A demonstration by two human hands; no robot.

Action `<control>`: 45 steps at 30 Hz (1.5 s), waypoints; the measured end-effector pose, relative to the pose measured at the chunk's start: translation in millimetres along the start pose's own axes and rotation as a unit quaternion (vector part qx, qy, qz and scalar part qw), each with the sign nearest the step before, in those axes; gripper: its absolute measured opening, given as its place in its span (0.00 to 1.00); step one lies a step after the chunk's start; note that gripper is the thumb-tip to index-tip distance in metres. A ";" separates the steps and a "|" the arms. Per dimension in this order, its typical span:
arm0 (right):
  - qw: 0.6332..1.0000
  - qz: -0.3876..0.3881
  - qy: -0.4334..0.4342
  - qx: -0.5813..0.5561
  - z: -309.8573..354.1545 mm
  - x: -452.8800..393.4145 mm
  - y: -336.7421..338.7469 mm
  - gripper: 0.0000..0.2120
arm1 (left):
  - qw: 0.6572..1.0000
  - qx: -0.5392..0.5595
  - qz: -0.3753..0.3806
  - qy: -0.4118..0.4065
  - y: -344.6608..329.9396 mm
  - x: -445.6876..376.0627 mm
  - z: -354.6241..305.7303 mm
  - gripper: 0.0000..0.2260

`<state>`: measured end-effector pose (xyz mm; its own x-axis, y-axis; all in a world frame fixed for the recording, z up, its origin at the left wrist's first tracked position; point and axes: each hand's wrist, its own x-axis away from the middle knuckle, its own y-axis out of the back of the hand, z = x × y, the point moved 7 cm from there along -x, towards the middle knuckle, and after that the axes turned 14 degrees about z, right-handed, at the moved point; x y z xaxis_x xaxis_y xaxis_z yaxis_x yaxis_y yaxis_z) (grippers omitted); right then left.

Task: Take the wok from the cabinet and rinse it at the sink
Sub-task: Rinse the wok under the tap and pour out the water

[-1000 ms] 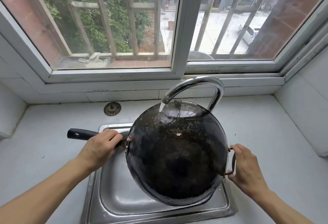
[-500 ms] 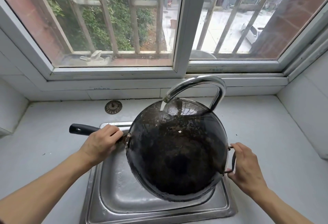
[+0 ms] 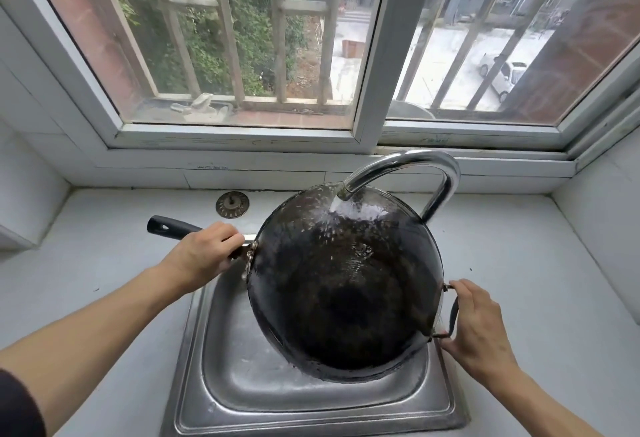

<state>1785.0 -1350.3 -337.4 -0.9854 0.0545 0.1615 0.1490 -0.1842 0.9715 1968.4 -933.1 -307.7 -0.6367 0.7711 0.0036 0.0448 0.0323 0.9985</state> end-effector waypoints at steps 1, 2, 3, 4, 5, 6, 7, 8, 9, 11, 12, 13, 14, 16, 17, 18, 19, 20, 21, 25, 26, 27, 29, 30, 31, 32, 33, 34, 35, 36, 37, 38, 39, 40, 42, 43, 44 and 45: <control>1.000 -0.002 0.000 -0.002 1.5 0.6 0.7 0.51 | 1.000 0.005 0.001 -0.001 -0.8 -0.7 0.7 0.11; 1.000 -0.004 -0.001 -0.005 2.1 1.9 1.1 0.50 | 1.000 0.007 0.000 -0.003 -1.9 -1.4 1.3 0.11; 1.000 -0.007 -0.002 -0.007 2.4 3.0 1.2 0.50 | 1.000 0.008 -0.001 -0.004 -2.4 -2.6 1.2 0.12; 1.000 -0.011 -0.002 -0.008 2.3 4.4 1.0 0.50 | 1.000 0.010 -0.003 -0.006 -2.4 -4.2 0.4 0.12; 1.000 -0.014 -0.004 -0.007 1.6 5.7 0.4 0.50 | 1.000 0.011 -0.006 -0.008 -1.4 -6.2 -0.9 0.12; 1.000 -0.017 -0.006 -0.006 0.5 6.8 -0.2 0.50 | 1.000 0.010 -0.010 -0.010 -0.4 -8.2 -2.2 0.12; 1.000 -0.019 -0.008 -0.005 -0.7 8.0 -0.8 0.50 | 1.000 0.008 -0.012 -0.013 0.3 -10.2 -3.6 0.12; 1.000 -0.022 -0.009 -0.004 -1.8 9.2 -1.1 0.49 | 1.000 0.006 -0.011 -0.014 0.1 -11.5 -4.8 0.12; 1.000 -0.026 -0.009 -0.002 -3.0 10.3 -1.3 0.49 | 1.000 0.004 -0.008 -0.016 -0.5 -12.3 -5.7 0.13; 1.000 -0.030 -0.009 0.001 -3.9 11.2 0.3 0.49 | 1.000 0.001 -0.008 -0.017 -2.4 -12.0 -6.3 0.15; 0.999 -0.032 -0.009 0.002 -4.0 11.2 2.0 0.49 | 1.000 -0.001 -0.011 -0.015 -3.7 -11.1 -6.3 0.16; 0.999 -0.036 -0.008 0.003 -3.5 10.3 4.1 0.48 | 1.000 -0.001 -0.012 -0.011 -4.2 -10.0 -6.3 0.17; 0.999 -0.038 -0.006 0.005 -3.2 8.9 5.9 0.48 | 1.000 -0.003 -0.014 -0.005 -4.8 -8.3 -6.2 0.17; 0.999 -0.038 -0.002 0.009 -0.7 4.2 9.8 0.48 | 1.000 -0.007 -0.016 0.005 -5.7 -2.9 -5.0 0.16; 0.999 -0.039 0.002 0.012 1.2 1.4 11.3 0.48 | 1.000 -0.008 -0.018 0.008 -5.6 0.8 -3.9 0.16; 0.999 -0.040 0.007 0.017 3.7 -2.1 12.5 0.48 | 1.000 -0.006 -0.021 0.011 -5.5 5.4 -1.7 0.15; 0.999 -0.041 0.015 0.022 6.6 -5.9 13.1 0.47 | 1.000 -0.003 -0.023 0.016 -5.0 10.6 0.8 0.16; 0.998 -0.042 0.025 0.025 10.7 -10.1 14.1 0.47 | 0.999 -0.001 -0.025 0.023 -4.6 16.1 3.6 0.16; 0.998 -0.045 0.035 0.024 14.9 -14.2 15.2 0.47 | 0.999 -0.001 -0.027 0.031 -4.0 22.0 5.9 0.15; 0.996 -0.058 0.067 0.012 34.7 -28.8 21.1 0.46 | 0.998 0.010 -0.025 0.062 -6.8 47.3 16.8 0.08; 0.995 -0.059 0.076 0.012 40.3 -31.5 21.6 0.47 | 0.997 0.014 -0.027 0.068 -8.1 53.3 19.1 0.10; 0.995 -0.058 0.085 0.015 46.3 -34.3 22.1 0.47 | 0.996 0.018 -0.029 0.078 -9.2 59.2 21.8 0.11; 0.993 -0.053 0.099 0.024 57.2 -39.7 21.9 0.48 | 0.993 0.030 -0.038 0.107 -9.4 71.0 27.1 0.11; 0.993 -0.050 0.104 0.026 62.5 -42.8 21.5 0.48 | 0.991 0.035 -0.044 0.120 -9.0 77.0 29.4 0.11; 0.993 -0.045 0.109 0.027 67.2 -46.1 20.8 0.49 | 0.990 0.038 -0.050 0.129 -8.0 83.0 31.0 0.12; 0.992 -0.039 0.114 0.027 71.9 -49.8 19.9 0.49 | 0.989 0.040 -0.052 0.134 -7.7 88.7 32.0 0.12; 0.992 -0.032 0.118 0.028 76.4 -53.5 18.9 0.49 | 0.988 0.042 -0.050 0.139 -7.6 94.8 33.4 0.12; 0.992 -0.026 0.122 0.031 81.0 -57.5 18.0 0.49 | 0.988 0.042 -0.050 0.143 -8.4 100.7 35.5 0.12; 0.991 -0.021 0.125 0.035 85.4 -61.4 17.1 0.49 | 0.987 0.042 -0.049 0.150 -8.5 106.0 37.5 0.12; 0.991 -0.017 0.129 0.039 89.7 -65.2 16.2 0.48 | 0.985 0.044 -0.050 0.159 -9.3 111.6 40.6 0.10; 0.990 -0.014 0.132 0.042 93.6 -68.9 15.6 0.48 | 0.983 0.045 -0.049 0.170 -9.7 116.8 43.5 0.07; 0.990 -0.012 0.135 0.044 97.2 -72.1 14.9 0.47 | 0.981 0.048 -0.047 0.180 -10.8 121.5 46.1 0.07; 0.989 -0.009 0.138 0.045 100.3 -74.7 14.3 0.47 | 0.979 0.054 -0.042 0.190 -12.3 126.0 48.1 0.11; 0.989 -0.006 0.142 0.047 102.9 -76.5 13.8 0.48 | 0.977 0.064 -0.037 0.198 -12.8 129.5 48.6 0.15; 0.988 -0.004 0.146 0.051 106.2 -78.1 13.0 0.48 | 0.976 0.074 -0.040 0.201 -10.6 135.8 49.0 0.18; 0.988 -0.003 0.147 0.052 107.0 -78.0 12.9 0.48 | 0.976 0.075 -0.044 0.198 -8.4 137.8 48.3 0.17; 0.988 -0.002 0.147 0.052 107.0 -77.6 12.5 0.49 | 0.977 0.077 -0.051 0.193 -7.3 139.2 47.6 0.15; 0.988 -0.002 0.148 0.051 107.0 -76.8 12.4 0.49 | 0.977 0.078 -0.055 0.189 -5.2 140.0 46.2 0.12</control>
<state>1871.4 -1251.8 -319.3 -0.9649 -0.2363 0.1146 0.1376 -0.0831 0.9870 1914.5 -795.8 -315.0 -0.8816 0.4689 -0.0536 0.0582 0.2208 0.9736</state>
